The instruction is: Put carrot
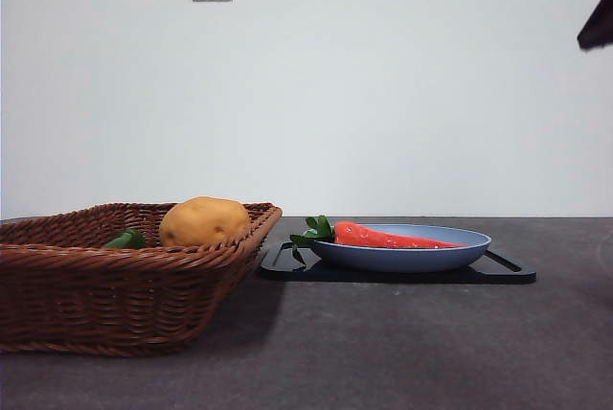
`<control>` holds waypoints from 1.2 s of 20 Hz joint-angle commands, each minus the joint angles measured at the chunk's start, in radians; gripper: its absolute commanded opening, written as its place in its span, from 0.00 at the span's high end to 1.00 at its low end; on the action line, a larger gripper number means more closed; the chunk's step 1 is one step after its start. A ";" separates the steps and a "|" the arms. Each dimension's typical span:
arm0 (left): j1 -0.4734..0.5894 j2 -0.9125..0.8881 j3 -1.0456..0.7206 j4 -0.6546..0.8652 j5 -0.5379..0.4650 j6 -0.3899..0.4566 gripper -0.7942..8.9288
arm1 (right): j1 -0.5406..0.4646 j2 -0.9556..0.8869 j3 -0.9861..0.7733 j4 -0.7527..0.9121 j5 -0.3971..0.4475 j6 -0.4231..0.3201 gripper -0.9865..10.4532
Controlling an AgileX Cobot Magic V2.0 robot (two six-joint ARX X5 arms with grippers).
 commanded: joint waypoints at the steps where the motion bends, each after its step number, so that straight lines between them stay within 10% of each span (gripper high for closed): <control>1: -0.006 0.013 0.010 0.005 -0.002 -0.020 0.91 | 0.007 0.002 0.010 0.017 0.005 0.025 0.91; 14: 0.022 -0.005 0.002 0.048 -0.068 0.056 0.91 | 0.007 0.001 0.010 0.018 0.005 0.025 0.91; 20: 0.345 -0.224 -0.284 0.541 -0.056 0.139 0.91 | 0.007 0.001 0.010 0.018 0.005 0.025 0.91; 24: 0.538 -0.339 -0.475 0.592 0.106 0.107 0.91 | 0.007 0.001 0.010 0.018 0.005 0.025 0.91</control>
